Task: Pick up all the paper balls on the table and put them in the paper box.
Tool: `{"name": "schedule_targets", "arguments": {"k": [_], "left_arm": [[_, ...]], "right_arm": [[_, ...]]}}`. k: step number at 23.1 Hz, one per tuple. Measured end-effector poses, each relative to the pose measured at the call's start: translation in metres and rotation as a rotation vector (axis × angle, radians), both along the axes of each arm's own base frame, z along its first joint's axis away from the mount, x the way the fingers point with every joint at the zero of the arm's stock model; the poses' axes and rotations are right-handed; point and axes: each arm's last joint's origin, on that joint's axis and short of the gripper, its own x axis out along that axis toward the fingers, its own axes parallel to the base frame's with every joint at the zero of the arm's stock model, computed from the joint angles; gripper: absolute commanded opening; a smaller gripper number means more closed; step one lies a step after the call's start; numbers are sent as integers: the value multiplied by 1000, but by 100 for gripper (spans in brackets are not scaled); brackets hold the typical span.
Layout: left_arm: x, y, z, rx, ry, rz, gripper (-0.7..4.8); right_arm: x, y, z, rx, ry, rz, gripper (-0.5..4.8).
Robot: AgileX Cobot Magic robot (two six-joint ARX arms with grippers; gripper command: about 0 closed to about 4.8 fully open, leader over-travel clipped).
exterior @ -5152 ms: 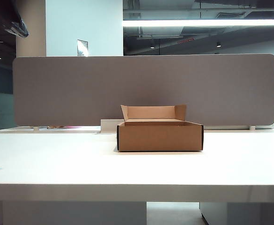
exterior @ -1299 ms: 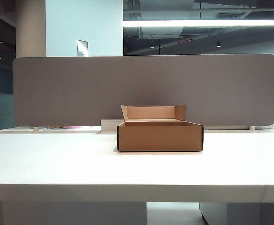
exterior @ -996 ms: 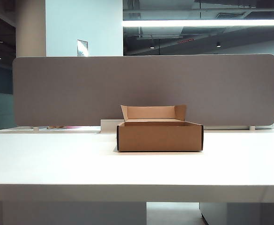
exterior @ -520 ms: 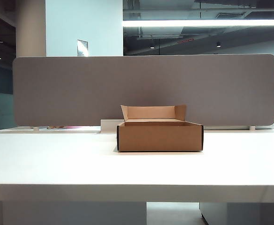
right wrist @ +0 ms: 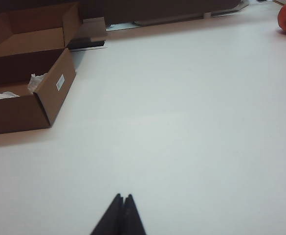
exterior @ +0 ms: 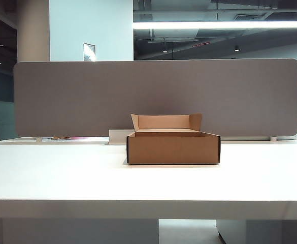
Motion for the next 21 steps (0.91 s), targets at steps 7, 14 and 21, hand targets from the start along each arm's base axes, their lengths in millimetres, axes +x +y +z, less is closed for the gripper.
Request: {"name": "schedule_targets", "arguments": {"k": [7,14,21], "left_arm": [[0,0,-2,0,16,0,-6],[0,0,-2,0,16,0,-6],[0,0,-2,0,16,0,-6]], "right_arm": [[0,0,0,0,0,0,-8],[0,0,0,0,0,0,-8],[0,0,0,0,0,0,-8]]}}
